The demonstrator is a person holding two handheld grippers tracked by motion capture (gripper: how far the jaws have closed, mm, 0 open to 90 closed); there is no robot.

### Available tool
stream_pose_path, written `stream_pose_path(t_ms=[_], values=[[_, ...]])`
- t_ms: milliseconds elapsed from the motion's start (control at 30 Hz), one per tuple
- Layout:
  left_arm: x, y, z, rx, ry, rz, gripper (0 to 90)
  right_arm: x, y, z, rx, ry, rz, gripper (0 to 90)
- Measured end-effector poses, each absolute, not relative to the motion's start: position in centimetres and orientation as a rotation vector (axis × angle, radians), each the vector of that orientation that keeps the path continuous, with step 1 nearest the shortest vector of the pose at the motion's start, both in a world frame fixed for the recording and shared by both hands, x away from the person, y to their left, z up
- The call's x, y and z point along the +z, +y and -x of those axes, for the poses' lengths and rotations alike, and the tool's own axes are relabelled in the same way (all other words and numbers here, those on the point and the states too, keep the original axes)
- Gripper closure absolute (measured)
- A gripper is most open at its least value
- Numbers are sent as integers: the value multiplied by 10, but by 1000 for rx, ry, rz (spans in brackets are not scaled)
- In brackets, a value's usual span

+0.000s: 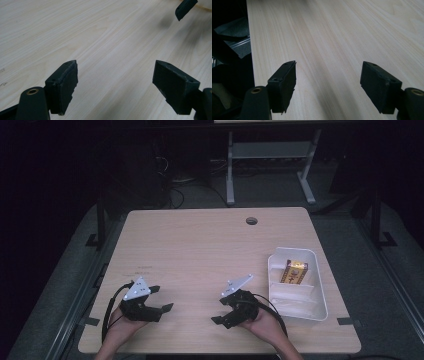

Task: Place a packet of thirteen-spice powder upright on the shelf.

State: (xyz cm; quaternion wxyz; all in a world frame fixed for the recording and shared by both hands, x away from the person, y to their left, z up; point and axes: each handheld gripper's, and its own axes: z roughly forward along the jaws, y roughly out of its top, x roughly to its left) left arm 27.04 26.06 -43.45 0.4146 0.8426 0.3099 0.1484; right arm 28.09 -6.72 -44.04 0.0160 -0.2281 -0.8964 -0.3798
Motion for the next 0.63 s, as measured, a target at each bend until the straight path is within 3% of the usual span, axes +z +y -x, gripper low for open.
stream_pose_path(t_ms=[633], values=[[-436, 262, -272, 376, 784, -2125, 198, -445, -69, -263, -1170, -2765, 669, 260]])
